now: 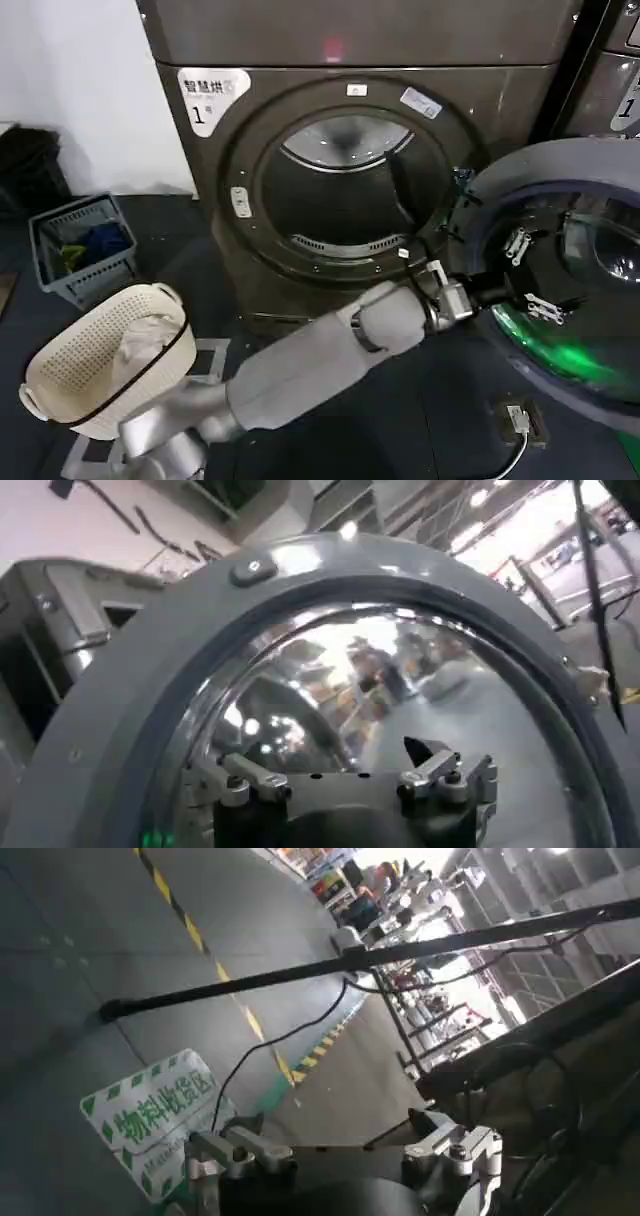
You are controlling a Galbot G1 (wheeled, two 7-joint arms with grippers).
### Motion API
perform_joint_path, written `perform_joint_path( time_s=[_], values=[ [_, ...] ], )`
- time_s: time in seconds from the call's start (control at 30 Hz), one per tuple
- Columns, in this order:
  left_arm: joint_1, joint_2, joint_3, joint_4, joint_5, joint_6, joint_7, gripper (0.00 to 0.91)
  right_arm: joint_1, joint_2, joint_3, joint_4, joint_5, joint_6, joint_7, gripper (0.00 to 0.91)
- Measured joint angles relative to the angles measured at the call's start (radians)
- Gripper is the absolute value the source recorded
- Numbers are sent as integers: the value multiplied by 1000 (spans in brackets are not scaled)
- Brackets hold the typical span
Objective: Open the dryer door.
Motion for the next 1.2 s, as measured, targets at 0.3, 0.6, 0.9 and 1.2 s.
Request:
perform_joint_path(
  time_s=[0.3, 0.6, 0.9, 1.2],
  values=[
    [-2, -43, -11, 49, 14, 20, -16, 907, 2, 3, -5, 10, 0, -2, 0, 907],
    [-5, -45, -13, 67, 15, 23, -14, 907, 3, 7, -9, 14, 0, -2, -2, 907],
    [-4, -30, -13, 56, 12, 24, -10, 907, 4, 7, -13, 16, 0, -2, -3, 907],
    [-3, -24, -11, 47, 7, 25, -7, 907, 4, 10, -15, 18, 1, -2, -4, 907]
  ],
)
